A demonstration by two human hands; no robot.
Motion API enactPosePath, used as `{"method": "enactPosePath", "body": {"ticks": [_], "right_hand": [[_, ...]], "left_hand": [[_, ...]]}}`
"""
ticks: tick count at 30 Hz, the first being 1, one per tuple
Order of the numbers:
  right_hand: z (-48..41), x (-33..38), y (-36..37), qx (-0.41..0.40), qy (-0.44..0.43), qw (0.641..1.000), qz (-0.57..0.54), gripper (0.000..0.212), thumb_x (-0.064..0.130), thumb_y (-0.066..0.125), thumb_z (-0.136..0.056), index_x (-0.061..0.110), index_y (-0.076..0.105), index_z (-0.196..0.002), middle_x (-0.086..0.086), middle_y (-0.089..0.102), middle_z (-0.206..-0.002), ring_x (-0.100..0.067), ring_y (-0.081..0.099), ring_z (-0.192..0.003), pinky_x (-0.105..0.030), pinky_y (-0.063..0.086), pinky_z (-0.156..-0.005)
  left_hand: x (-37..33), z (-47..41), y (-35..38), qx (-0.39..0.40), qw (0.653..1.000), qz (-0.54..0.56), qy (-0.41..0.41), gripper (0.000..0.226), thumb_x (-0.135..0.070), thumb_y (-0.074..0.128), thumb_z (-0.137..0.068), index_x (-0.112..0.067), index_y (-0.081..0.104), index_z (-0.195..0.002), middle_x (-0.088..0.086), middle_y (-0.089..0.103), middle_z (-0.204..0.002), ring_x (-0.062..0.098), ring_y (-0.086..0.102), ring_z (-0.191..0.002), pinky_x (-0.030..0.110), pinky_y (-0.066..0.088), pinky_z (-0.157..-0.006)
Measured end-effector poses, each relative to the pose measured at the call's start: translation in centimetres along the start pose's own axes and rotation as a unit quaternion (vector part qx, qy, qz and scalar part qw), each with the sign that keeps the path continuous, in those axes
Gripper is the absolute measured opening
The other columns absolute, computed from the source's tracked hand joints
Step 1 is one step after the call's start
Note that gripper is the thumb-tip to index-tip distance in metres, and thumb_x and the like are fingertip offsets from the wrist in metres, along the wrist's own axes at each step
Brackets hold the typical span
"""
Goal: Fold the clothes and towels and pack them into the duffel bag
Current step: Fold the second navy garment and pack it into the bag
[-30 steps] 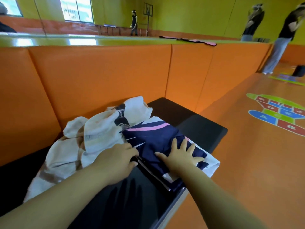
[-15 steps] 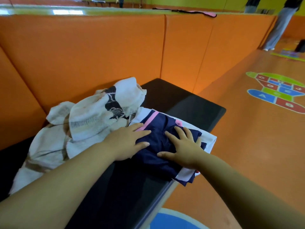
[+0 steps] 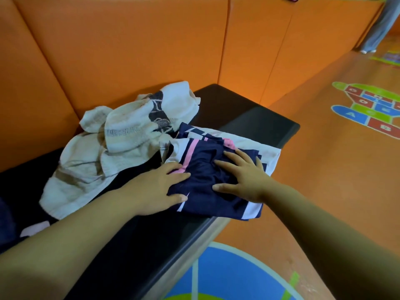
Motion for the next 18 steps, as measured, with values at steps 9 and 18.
{"method": "enactPosePath", "body": {"ticks": [9, 18], "right_hand": [[2.3, -3.5, -0.4, -0.125, 0.264, 0.949, -0.117, 0.106, 0.081, 0.047, -0.070, 0.030, -0.002, -0.149, -0.004, -0.005, -0.160, -0.033, 0.002, -0.145, -0.055, 0.019, -0.112], [0.8, -6.4, 0.7, -0.111, 0.328, 0.892, -0.292, 0.126, 0.087, 0.059, -0.041, 0.019, 0.019, -0.139, -0.012, 0.041, -0.136, -0.035, 0.042, -0.122, -0.052, 0.043, -0.097]], "left_hand": [[0.2, -4.1, -3.2, -0.118, 0.990, 0.052, -0.059, 0.059, -0.043, 0.063, -0.084, -0.026, 0.040, -0.135, 0.003, 0.032, -0.131, 0.023, 0.048, -0.108, 0.035, 0.043, -0.093], [3.4, -8.6, -3.2, -0.114, 0.967, 0.147, -0.176, 0.106, -0.060, 0.077, -0.058, -0.012, 0.031, -0.141, 0.014, 0.046, -0.140, 0.031, 0.048, -0.121, 0.041, 0.042, -0.099]]}}
Point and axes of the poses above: each hand's wrist, its own z-axis away from the middle knuckle, its own y-axis out of the palm, x = y × z, the point moved 6 cm from there along -z, towards the middle knuckle
